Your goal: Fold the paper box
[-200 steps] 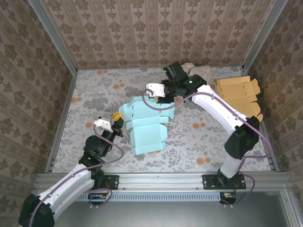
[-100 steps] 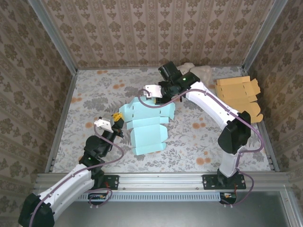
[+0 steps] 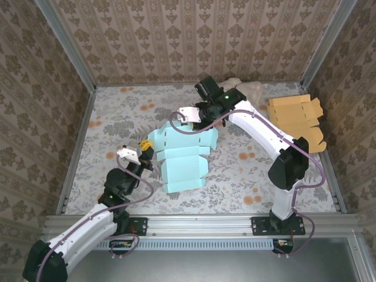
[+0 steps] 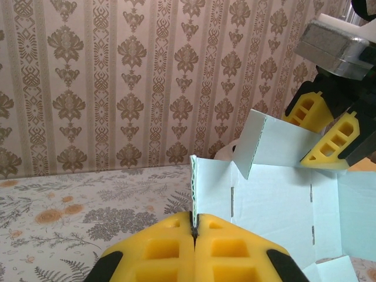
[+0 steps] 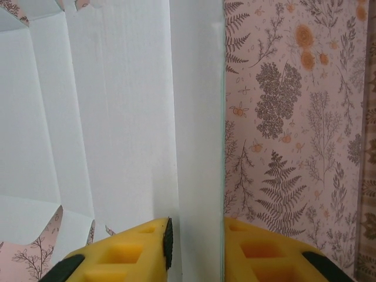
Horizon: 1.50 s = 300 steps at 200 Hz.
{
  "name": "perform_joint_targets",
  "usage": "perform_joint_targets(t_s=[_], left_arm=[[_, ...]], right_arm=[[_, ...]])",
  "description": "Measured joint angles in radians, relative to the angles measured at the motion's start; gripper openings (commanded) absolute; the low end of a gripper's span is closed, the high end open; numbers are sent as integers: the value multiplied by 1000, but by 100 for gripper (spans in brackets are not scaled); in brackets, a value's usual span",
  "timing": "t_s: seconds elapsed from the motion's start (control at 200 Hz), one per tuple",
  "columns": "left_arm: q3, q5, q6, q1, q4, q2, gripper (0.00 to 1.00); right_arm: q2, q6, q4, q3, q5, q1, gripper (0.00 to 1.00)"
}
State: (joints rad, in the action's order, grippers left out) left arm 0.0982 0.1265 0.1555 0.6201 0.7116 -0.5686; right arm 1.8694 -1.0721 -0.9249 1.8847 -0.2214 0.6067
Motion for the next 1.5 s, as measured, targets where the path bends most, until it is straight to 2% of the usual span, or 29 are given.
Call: perform_joint_targets(t_s=[0.07,0.24,0.345,0.415,0.45,0.56,0.78,0.86,0.965,1.11,1.195,1.31,1.5], left_arm=[[0,0,0,0,0,-7,0],[0,1,0,0,1,-10,0],[0,8,0,0,0,-10,1],[0,16,1,0,-1,-10,17],[0,18,6,0,-2,-10,21],[14,55,27,0,-44,-5,19],[183,114,193,5,-332,84,18],[241,109,260,34,-406,111,18],[269,92,330,117,-439,105,18],[298,86,356,289,-450,-37,17],[343,87,353,349,-447,-158,16],[397,85,347,382,-417,-304,11],[450,92,335,380,-368,-464,5]], right_arm=[[0,0,-1,2,0,0,19],[0,-4,-34,17,1,5,0],[0,-3,-49,18,7,8,0],[0,-1,-51,18,8,10,0],[0,1,-51,18,10,10,0],[0,9,-52,18,41,10,0],[20,55,-67,45,133,7,0],[30,77,-79,56,161,5,0],[43,104,-102,72,193,5,0],[45,135,-135,74,220,2,0],[45,147,-154,74,225,-2,0],[44,162,-162,68,227,-7,0],[21,167,-164,22,219,-20,0]])
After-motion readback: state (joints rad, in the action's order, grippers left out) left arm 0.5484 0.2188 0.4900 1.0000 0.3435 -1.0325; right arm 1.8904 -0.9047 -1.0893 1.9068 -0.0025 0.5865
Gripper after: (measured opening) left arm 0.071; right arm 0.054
